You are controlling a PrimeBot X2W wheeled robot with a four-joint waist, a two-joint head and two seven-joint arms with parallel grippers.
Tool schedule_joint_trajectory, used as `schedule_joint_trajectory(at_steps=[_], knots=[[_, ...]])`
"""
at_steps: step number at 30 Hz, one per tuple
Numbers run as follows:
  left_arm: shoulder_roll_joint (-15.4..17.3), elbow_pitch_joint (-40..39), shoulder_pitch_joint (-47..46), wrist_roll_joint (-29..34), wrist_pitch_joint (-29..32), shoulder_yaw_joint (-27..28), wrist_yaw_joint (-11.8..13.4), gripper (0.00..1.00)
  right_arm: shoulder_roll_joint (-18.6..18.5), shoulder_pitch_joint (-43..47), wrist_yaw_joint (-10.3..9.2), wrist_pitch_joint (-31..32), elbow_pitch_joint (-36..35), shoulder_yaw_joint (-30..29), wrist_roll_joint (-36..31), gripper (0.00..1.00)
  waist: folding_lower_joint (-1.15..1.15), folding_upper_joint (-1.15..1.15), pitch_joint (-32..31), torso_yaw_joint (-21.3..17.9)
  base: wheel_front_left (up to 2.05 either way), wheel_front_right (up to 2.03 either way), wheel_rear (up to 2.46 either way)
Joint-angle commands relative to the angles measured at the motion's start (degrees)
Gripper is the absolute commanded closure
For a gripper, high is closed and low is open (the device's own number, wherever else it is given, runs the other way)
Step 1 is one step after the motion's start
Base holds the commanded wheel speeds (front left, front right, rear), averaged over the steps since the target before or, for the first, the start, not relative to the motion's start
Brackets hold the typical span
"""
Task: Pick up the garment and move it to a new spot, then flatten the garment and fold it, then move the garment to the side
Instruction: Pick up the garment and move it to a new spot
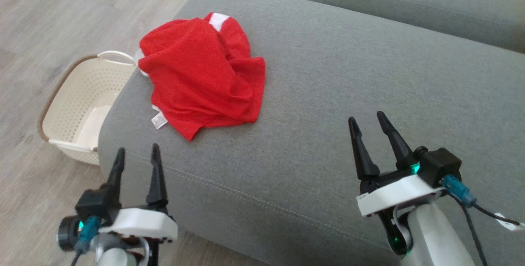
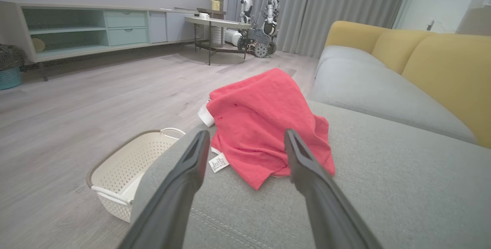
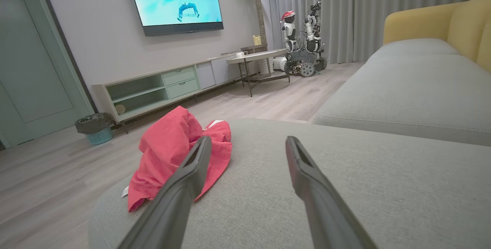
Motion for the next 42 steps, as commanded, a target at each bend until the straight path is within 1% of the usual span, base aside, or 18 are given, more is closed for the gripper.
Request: schedule_joint_trajectory(at_steps=[1,14,19,24,28,31,33,37,40,42], knots=[[0.1,-2.6,-1.4,-0.3,-0.7,2.6,0.8,0.0,0.1,-2.0,0.42,-0.1,-1.7,1.8,0.8,0.0,0.0,0.0,-0.1,0.7,0.0,0.0,0.0],[0.1,-3.6,-1.0,0.5,-0.7,4.3,1.1,0.0,0.1,-2.4,0.42,-0.3,-0.7,2.7,1.6,0.0,0.0,0.0,-0.5,0.5,0.0,0.0,0.0],[0.1,-4.4,-1.6,0.3,-0.7,5.9,0.8,0.0,0.1,-2.6,0.42,-0.3,-1.5,1.5,1.3,0.0,0.0,0.0,1.5,-1.2,0.0,0.0,0.0],[0.1,-3.5,-3.5,0.0,-0.7,7.2,0.4,0.0,0.1,-3.1,0.42,0.3,-3.0,-0.2,0.6,0.0,0.0,0.0,5.4,-3.8,0.0,0.0,0.0],[0.1,-1.7,-6.7,-0.6,-0.7,8.6,-1.0,0.0,0.1,-3.4,0.42,0.7,-5.5,-2.1,-0.6,0.0,0.0,0.0,8.9,-5.6,0.0,0.0,0.0],[0.3,0.6,-10.5,-0.9,-0.7,10.1,-2.6,0.0,0.1,-3.9,0.42,1.4,-7.9,-4.0,-2.0,0.0,0.0,0.0,11.5,-6.9,0.0,0.0,0.0],[1.0,2.4,-13.3,-1.3,-0.7,11.3,-3.7,0.0,0.1,-4.3,0.42,1.9,-9.8,-5.3,-2.7,0.0,0.0,0.0,13.3,-7.7,0.0,0.0,0.0],[3.6,8.1,-20.3,-3.0,-0.1,12.9,-5.7,0.0,0.1,-5.2,0.42,3.3,-13.5,-7.0,-4.7,0.0,0.0,0.0,17.0,-9.3,0.0,0.0,0.0],[6.2,12.7,-26.3,-4.1,2.4,13.5,-7.2,0.0,-0.1,-5.8,0.42,4.1,-15.6,-7.7,-5.6,0.0,0.0,0.0,19.2,-10.4,0.0,0.0,0.0],[7.9,15.6,-30.0,-4.3,4.2,13.7,-7.7,0.0,-0.2,-6.2,0.42,4.5,-16.7,-8.0,-6.0,0.0,0.0,0.0,20.4,-11.1,0.0,0.0,0.0]])
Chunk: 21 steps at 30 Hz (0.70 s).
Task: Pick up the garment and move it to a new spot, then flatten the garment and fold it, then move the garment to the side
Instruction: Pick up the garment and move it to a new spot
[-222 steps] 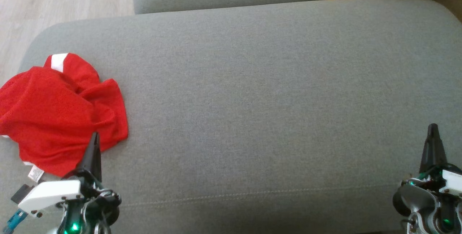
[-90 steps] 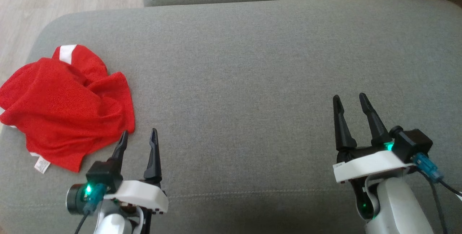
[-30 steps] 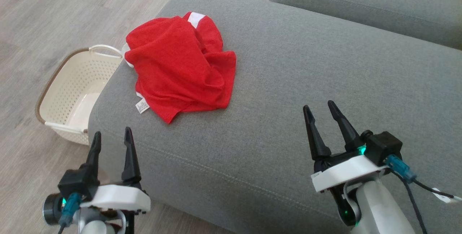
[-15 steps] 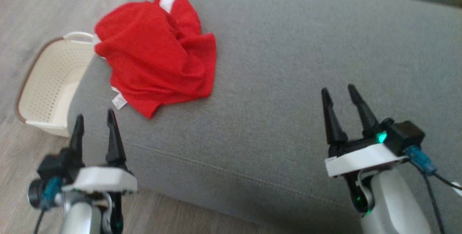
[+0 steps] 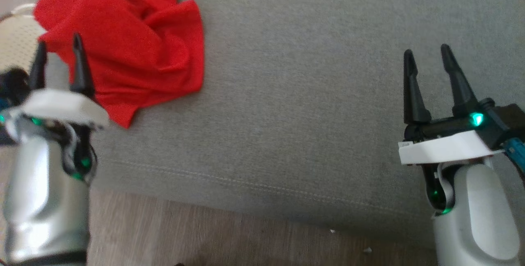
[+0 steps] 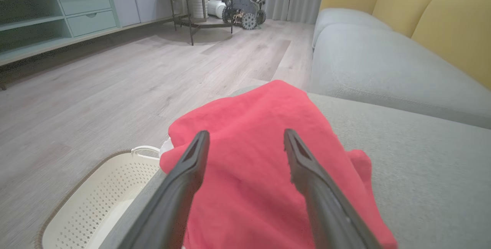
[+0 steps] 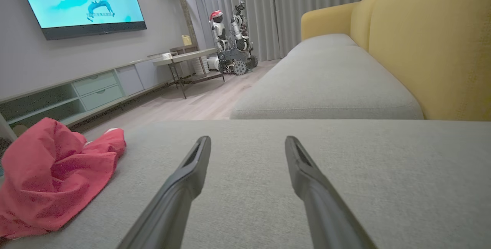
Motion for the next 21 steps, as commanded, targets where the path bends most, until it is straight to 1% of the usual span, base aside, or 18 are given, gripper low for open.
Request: schedule_joint_trajectory(at_steps=[1,4,5,9,12,16,17,19,21], knots=[[3.7,0.7,-4.5,-0.3,1.5,2.4,-0.3,0.0,0.0,-1.7,0.42,0.3,-2.9,1.4,-0.6,0.0,0.0,0.0,2.8,-2.2,0.0,0.0,0.0],[5.9,4.6,-9.0,0.2,3.5,2.2,-0.5,0.0,0.0,-2.0,0.42,0.4,-3.9,1.6,-0.8,0.0,0.0,0.0,4.2,-3.1,0.0,0.0,0.0],[5.9,4.6,-9.0,0.2,3.5,2.2,-0.5,0.0,0.0,-2.0,0.42,0.4,-3.9,1.6,-0.8,0.0,0.0,0.0,4.2,-3.1,0.0,0.0,0.0],[8.1,9.8,-13.7,0.6,5.9,1.4,-1.1,0.0,0.0,-2.4,0.42,0.5,-4.5,1.9,-1.1,0.0,0.0,0.0,5.6,-4.2,0.0,0.0,0.0],[10.3,13.9,-16.2,3.3,7.8,-0.4,-0.2,0.0,0.1,-2.7,0.42,0.5,-4.8,0.7,-1.7,0.0,0.0,0.0,6.4,-4.9,0.0,0.0,0.0],[10.9,18.3,-18.9,3.8,8.2,-0.9,0.7,0.0,0.1,-3.1,0.42,0.2,-4.9,0.4,-1.7,0.0,0.0,0.0,6.9,-5.5,0.0,0.0,0.0],[11.2,20.2,-19.9,4.0,8.2,-1.2,0.7,1.0,0.2,-3.2,0.42,0.0,-4.9,0.5,-1.7,0.0,0.0,0.0,7.1,-5.8,0.0,0.0,0.0],[11.3,21.5,-20.8,3.6,7.4,-1.3,0.0,1.0,0.2,-3.3,0.42,-0.1,-4.7,0.7,-1.6,0.0,0.0,0.0,7.1,-5.9,0.0,0.0,0.0],[11.6,22.0,-21.6,3.1,5.7,-0.9,-0.2,1.0,0.2,-3.3,0.42,-0.3,-4.4,0.6,-1.5,0.0,0.0,0.0,6.9,-5.9,0.0,0.0,0.0]])
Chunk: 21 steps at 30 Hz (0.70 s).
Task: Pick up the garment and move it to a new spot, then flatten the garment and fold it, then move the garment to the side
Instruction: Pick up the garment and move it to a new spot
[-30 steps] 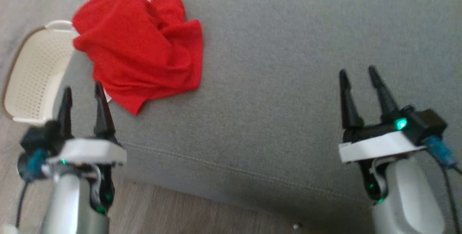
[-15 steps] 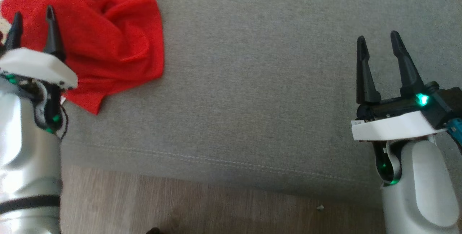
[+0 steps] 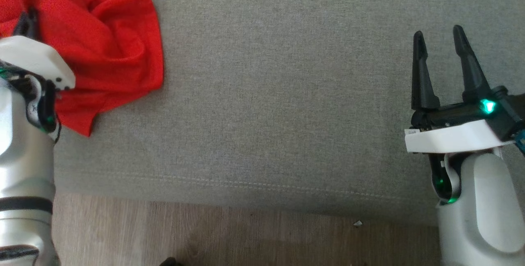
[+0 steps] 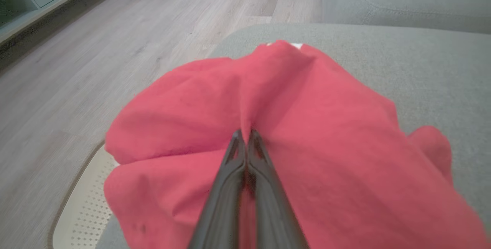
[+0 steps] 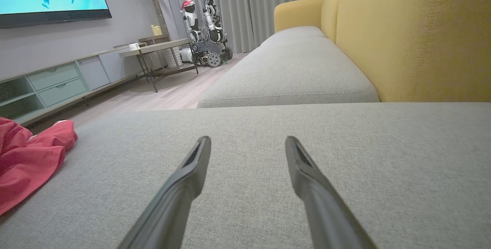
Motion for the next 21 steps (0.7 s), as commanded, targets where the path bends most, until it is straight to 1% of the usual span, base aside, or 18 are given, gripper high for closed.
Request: schedule_joint_trajectory(at_steps=[1,6,8,10,13,16,21], knots=[[4.2,-1.6,-2.2,-0.1,-1.7,1.9,0.3,1.0,0.4,-1.0,0.42,-0.5,-1.7,1.4,-0.1,0.0,-0.01,0.0,-0.3,0.1,0.0,0.0,0.0],[4.5,-3.8,-3.0,-1.0,-8.1,3.2,1.2,1.0,0.4,-0.9,0.42,-1.4,-0.2,1.6,0.4,0.0,-0.01,0.0,-2.9,0.2,0.0,0.0,0.0],[4.5,-6.4,-3.0,-2.1,-9.5,4.5,1.2,1.0,0.4,-1.0,0.42,-2.0,0.7,2.0,1.2,0.0,-0.01,0.0,-4.6,-0.1,0.0,0.0,0.0],[4.7,-10.2,-2.7,-3.1,-10.1,5.8,0.7,1.0,0.4,-1.1,0.42,-2.7,1.5,2.3,2.4,0.0,-0.01,0.0,-6.3,-0.6,0.0,0.0,0.0],[4.5,-16.7,-1.9,-4.3,-10.4,6.8,-0.4,1.0,0.4,-1.0,0.42,-3.6,2.9,3.2,4.4,0.0,-0.01,0.0,-9.1,-1.4,0.0,0.0,0.0],[3.7,-23.4,-1.0,-5.1,-10.3,6.5,-1.4,1.0,0.4,-0.8,0.42,-4.4,4.4,4.0,6.3,0.0,-0.01,0.0,-11.5,-2.4,0.0,0.0,0.0],[1.7,-34.4,0.1,-6.5,-6.2,4.7,-1.8,1.0,0.4,-0.9,0.42,-5.2,5.8,5.7,9.3,0.0,-0.01,0.0,-14.0,-5.0,0.0,0.0,0.0]])
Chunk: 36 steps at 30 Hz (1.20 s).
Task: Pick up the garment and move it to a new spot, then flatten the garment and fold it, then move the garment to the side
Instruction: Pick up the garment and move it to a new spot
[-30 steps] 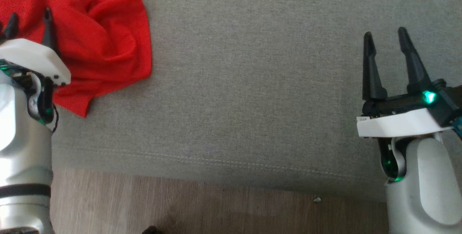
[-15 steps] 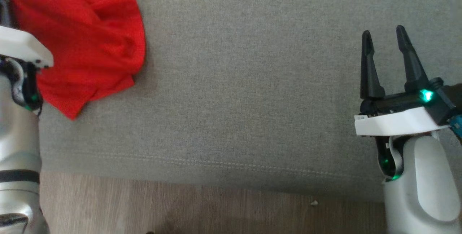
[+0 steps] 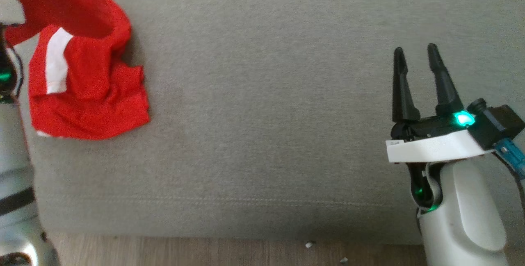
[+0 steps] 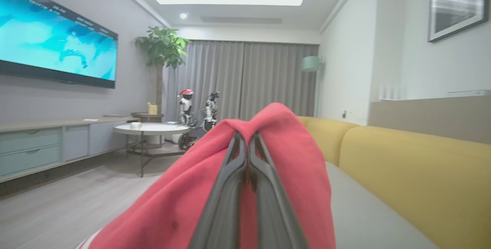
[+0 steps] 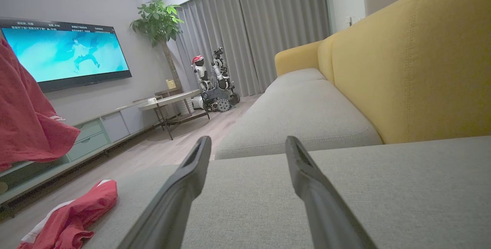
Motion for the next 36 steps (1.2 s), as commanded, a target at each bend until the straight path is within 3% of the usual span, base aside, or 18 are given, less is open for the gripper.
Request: schedule_joint_trajectory(at_steps=[1,7,16,21,29,30,31,32,36], knots=[[1.0,-6.1,-0.7,-0.7,2.6,-0.1,-0.2,1.0,0.4,-1.1,0.42,-0.7,-1.2,2.0,1.1,0.0,0.0,0.0,-2.0,-2.8,0.0,0.0,0.0],[-1.7,-16.5,0.9,-2.0,9.5,-3.6,0.2,1.0,0.4,-2.6,0.42,-0.9,-2.3,3.1,3.3,0.0,0.0,0.0,-2.1,-8.6,0.0,0.0,0.0],[-4.7,-22.0,1.0,-0.4,14.0,-9.8,0.8,1.0,0.4,-4.2,0.42,-1.0,-7.3,3.8,5.2,0.0,0.0,0.0,0.5,-18.1,0.0,0.0,0.0],[-6.6,-19.7,-0.6,1.9,14.0,-13.5,1.5,1.0,0.4,-5.2,0.42,-1.0,-10.5,4.8,6.9,0.0,0.0,0.0,3.1,-24.4,0.0,0.0,0.0],[-10.3,-6.7,-4.3,4.1,10.9,-17.5,4.0,1.0,0.4,-6.1,0.42,-1.0,-13.8,7.1,9.9,0.0,0.0,0.0,6.2,-33.0,0.0,0.0,0.0],[-10.9,-4.7,-4.6,3.7,10.2,-18.2,4.2,0.96,0.4,-6.1,0.42,-1.0,-13.8,7.2,10.0,0.0,0.0,0.0,6.3,-33.7,0.0,0.0,0.0],[-11.4,-2.9,-4.7,3.4,9.4,-19.3,4.1,0.21,0.4,-6.1,0.42,-1.0,-13.9,7.3,10.2,0.0,0.0,0.0,6.4,-34.2,0.0,0.0,0.0],[-11.9,-1.2,-4.8,2.7,8.7,-20.5,3.8,0.0,0.4,-6.1,0.42,-1.0,-13.9,7.3,10.3,0.0,0.0,0.0,6.5,-34.6,0.0,0.0,0.0],[-12.6,3.8,-4.3,0.6,6.1,-26.1,3.0,0.0,0.4,-5.8,0.42,-1.0,-13.9,6.9,10.3,0.0,0.0,0.0,6.3,-34.8,0.0,0.0,0.0]])
